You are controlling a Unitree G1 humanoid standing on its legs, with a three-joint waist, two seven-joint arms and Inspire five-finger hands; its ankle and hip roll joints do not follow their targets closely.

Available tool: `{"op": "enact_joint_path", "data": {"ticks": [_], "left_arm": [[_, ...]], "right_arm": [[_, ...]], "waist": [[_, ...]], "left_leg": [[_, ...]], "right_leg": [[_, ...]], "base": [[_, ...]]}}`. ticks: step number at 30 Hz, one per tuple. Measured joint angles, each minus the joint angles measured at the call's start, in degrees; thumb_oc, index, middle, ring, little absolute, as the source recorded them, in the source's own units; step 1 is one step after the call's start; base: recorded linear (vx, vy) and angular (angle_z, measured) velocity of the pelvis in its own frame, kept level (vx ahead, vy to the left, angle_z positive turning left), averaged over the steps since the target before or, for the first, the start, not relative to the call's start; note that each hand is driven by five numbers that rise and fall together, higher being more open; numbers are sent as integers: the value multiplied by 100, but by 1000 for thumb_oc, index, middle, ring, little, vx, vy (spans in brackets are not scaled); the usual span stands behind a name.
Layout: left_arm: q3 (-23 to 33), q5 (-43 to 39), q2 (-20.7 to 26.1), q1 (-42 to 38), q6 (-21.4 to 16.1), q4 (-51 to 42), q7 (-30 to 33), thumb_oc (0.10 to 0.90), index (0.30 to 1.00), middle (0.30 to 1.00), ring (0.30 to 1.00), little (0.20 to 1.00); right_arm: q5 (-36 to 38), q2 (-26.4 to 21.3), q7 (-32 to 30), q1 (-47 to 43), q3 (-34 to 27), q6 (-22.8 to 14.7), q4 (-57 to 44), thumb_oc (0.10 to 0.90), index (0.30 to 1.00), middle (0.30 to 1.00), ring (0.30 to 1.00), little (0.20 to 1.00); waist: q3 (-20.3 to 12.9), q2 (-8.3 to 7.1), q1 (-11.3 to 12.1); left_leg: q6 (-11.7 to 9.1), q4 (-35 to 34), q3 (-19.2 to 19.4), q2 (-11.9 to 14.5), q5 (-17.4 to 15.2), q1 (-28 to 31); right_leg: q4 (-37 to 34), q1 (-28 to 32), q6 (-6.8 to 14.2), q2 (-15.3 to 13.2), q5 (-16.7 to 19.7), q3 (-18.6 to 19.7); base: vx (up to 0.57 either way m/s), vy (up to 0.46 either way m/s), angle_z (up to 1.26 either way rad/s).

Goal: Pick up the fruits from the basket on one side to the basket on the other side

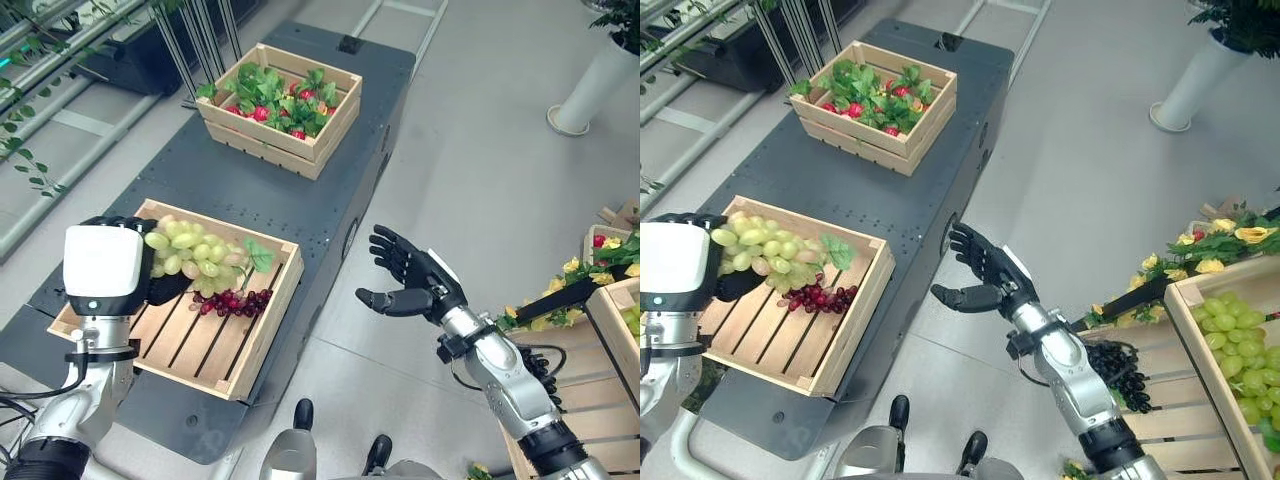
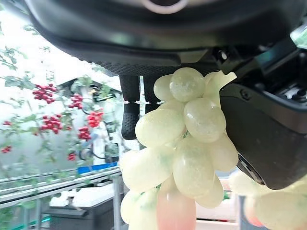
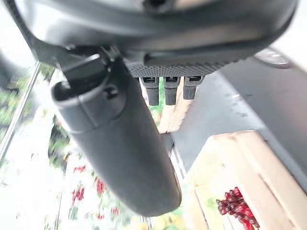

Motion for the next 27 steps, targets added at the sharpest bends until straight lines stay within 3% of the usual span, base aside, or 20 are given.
{"op": "enact_joint_path", "data": {"ticks": [12, 27], "left_arm": [[-463, -66, -337, -776, -147, -604, -566, 400, 300, 300, 300, 300], [-716, -291, -526, -938, -126, -693, -915, 400, 300, 300, 300, 300]], "right_arm": [[-114, 18, -60, -989, 856, 724, -333, 800, 900, 900, 900, 900], [-97, 182, -686, -1093, 1025, 1089, -376, 800, 900, 900, 900, 900]], "waist": [[-60, 47, 135], [-73, 57, 208]], "left_leg": [[72, -137, -163, -110, 83, 23], [82, -316, -261, -128, 214, 55]], "right_leg": [[0, 9, 46, -83, 29, -26], [0, -1, 56, -81, 34, -28]], "base": [[25, -7, 5], [5, 0, 2]]}}
